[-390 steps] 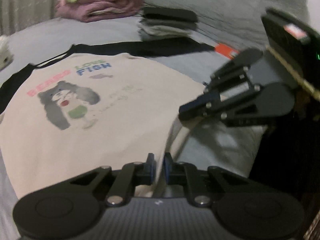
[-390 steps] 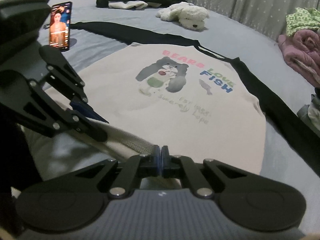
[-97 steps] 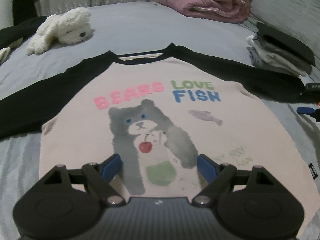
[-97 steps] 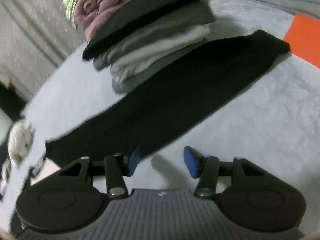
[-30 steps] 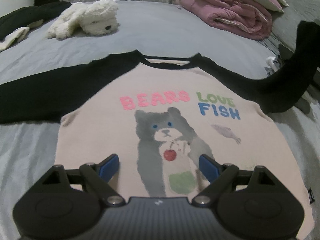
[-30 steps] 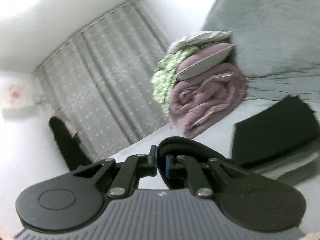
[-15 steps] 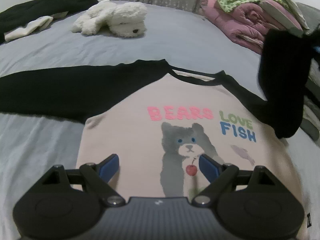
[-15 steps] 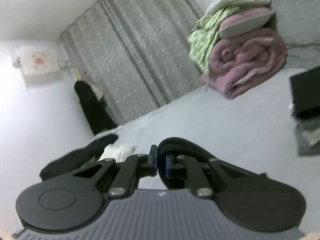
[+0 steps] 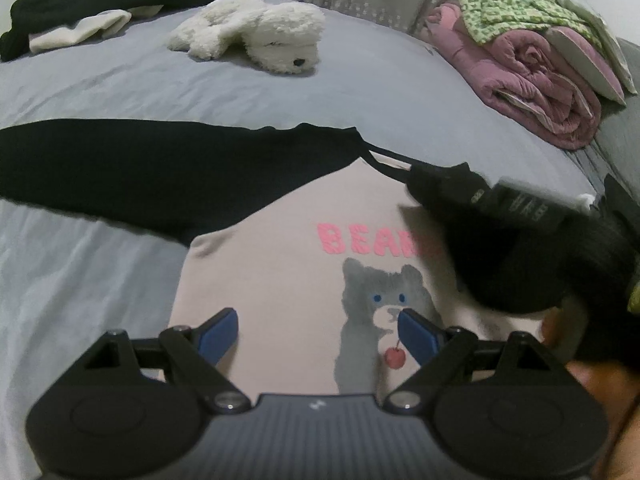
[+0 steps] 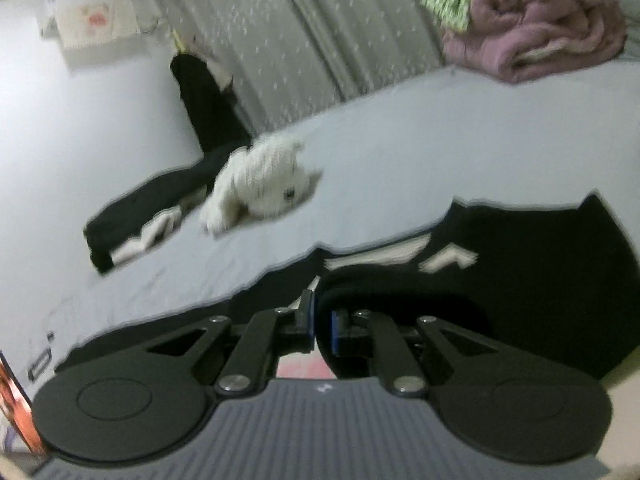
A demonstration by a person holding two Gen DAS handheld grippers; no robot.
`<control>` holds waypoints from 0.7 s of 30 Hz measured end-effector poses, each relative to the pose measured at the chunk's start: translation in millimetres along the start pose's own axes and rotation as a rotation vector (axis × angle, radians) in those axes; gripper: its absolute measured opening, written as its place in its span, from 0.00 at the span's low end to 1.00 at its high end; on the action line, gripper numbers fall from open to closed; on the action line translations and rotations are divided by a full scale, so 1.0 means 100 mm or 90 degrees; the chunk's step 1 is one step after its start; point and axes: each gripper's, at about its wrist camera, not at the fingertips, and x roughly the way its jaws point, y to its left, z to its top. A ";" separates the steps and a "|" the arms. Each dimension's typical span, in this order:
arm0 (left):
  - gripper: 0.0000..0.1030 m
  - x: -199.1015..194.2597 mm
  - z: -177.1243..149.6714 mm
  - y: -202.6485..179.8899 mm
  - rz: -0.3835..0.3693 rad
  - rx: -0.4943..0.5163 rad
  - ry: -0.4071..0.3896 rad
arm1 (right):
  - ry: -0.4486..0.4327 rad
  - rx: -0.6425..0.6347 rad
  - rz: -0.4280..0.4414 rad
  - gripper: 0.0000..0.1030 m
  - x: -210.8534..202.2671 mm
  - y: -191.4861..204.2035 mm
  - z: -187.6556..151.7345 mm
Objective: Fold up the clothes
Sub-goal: 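Grasp a black sleeve with the right gripper and fold it over the shirt front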
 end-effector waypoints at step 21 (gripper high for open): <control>0.83 0.07 0.02 -0.08 0.008 -0.003 0.000 | 0.132 0.112 0.024 0.39 -0.36 -0.38 0.10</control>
